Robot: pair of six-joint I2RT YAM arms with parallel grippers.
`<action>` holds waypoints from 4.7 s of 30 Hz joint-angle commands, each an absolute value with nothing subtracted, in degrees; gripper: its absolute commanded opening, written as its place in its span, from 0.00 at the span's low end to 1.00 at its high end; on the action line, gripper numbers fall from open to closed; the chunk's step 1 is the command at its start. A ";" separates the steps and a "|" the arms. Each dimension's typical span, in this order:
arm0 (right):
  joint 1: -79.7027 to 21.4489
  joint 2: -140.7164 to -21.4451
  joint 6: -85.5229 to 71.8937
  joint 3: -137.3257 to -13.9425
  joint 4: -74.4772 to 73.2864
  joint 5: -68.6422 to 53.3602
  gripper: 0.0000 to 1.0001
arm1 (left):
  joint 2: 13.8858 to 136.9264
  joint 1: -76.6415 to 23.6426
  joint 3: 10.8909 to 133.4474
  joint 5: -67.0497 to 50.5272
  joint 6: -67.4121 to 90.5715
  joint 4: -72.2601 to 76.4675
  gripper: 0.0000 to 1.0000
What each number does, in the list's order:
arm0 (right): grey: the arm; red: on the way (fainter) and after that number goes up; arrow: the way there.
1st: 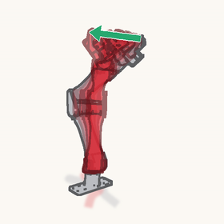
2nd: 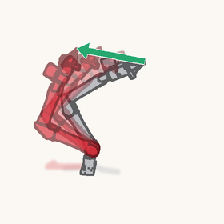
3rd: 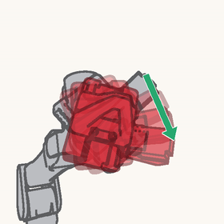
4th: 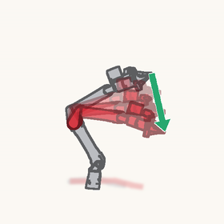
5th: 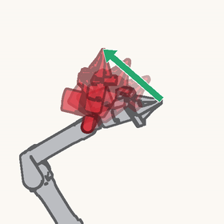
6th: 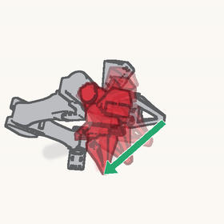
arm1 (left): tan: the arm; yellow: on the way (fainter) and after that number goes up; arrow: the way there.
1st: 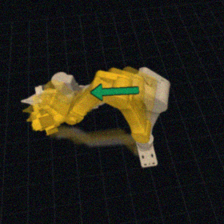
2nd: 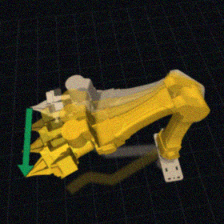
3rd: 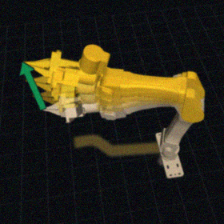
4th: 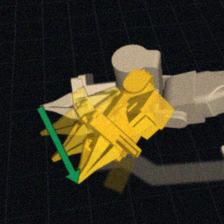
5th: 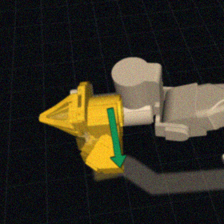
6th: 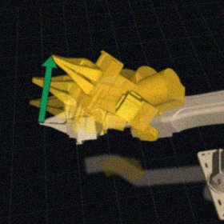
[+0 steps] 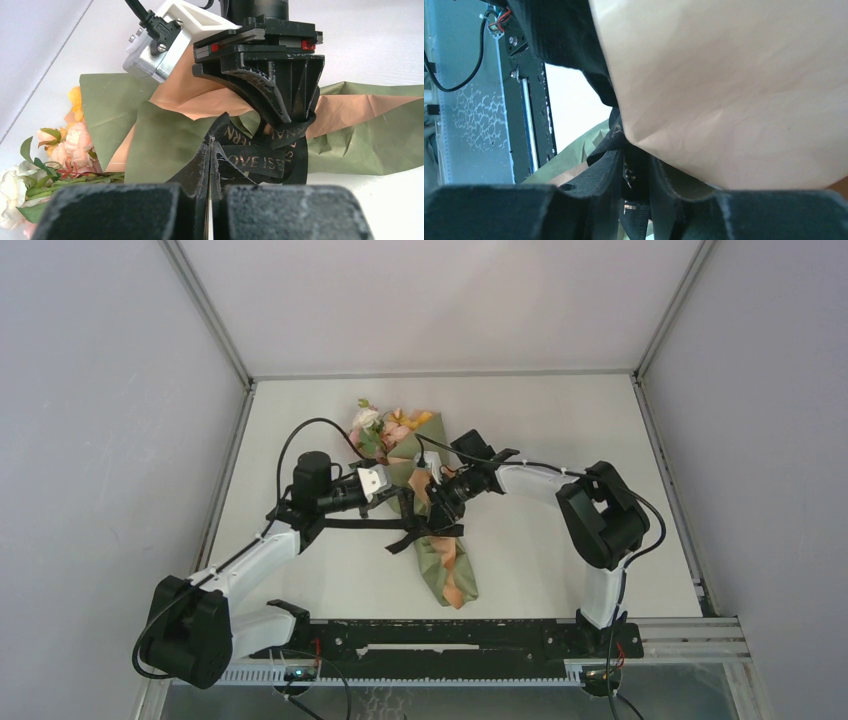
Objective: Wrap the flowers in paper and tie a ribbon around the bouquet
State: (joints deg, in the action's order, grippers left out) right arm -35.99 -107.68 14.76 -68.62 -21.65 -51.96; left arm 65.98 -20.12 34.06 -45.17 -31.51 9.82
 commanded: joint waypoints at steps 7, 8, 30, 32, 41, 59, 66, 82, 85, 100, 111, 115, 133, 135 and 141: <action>-35.73 -104.43 15.25 -69.17 -23.51 -50.42 0.00 | 65.83 -20.16 35.41 -45.02 -33.04 9.90 0.00; -35.44 -103.69 14.58 -69.19 -23.02 -50.34 0.00 | 65.85 -20.18 35.42 -44.94 -33.28 9.66 0.00; -31.42 -100.60 6.15 -69.17 -20.51 -42.96 0.16 | 66.09 -20.15 34.89 -43.06 -38.41 8.59 0.00; -31.38 -100.63 6.03 -69.17 -20.85 -42.58 0.18 | 66.13 -20.13 34.89 -43.08 -38.41 8.54 0.00; -31.40 -100.46 6.09 -69.17 -22.10 -41.20 0.22 | 66.31 -20.21 34.80 -43.35 -38.41 8.70 0.00; -30.03 -100.85 4.29 -69.17 -23.59 -44.11 0.32 | 66.80 -20.21 33.31 -35.31 -38.67 13.88 0.00; -29.42 -102.61 4.84 -69.17 -22.53 -46.83 0.30 | 67.91 -20.31 32.60 -32.09 -38.85 15.92 0.00; -29.67 -105.97 5.26 -69.21 -10.11 -52.66 0.28 | 67.60 -20.87 32.34 -32.82 -36.43 18.02 0.00; -30.32 -106.31 8.68 -69.25 -13.53 -58.36 0.28 | 67.59 -20.84 32.34 -32.84 -36.47 17.81 0.00; -34.42 -108.46 2.89 -69.19 -8.16 -50.22 0.53 | 67.73 -20.83 32.39 -32.99 -36.65 17.13 0.00; -36.64 -108.31 4.95 -69.17 -9.68 -45.39 0.47 | 68.02 -20.77 32.17 -32.71 -37.02 17.15 0.00; -37.12 -108.20 6.14 -69.21 -10.73 -45.46 0.43 | 68.03 -20.78 32.19 -32.58 -36.99 17.28 0.00; -37.59 -104.78 -1.29 -63.35 2.18 -47.35 0.44 | 67.75 -20.74 32.17 -31.61 -37.61 16.11 0.00; -38.02 -105.14 -0.45 -63.32 1.88 -46.52 0.44 | 67.83 -20.82 32.08 -31.62 -37.68 16.09 0.00; -38.60 -105.74 -0.18 -63.29 -1.31 -47.90 0.43 | 68.02 -20.74 31.93 -31.48 -37.94 16.53 0.00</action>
State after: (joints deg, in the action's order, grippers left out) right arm -37.82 -106.50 0.12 -63.16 -1.91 -47.99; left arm 68.23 -20.60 32.67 -31.62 -37.50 15.33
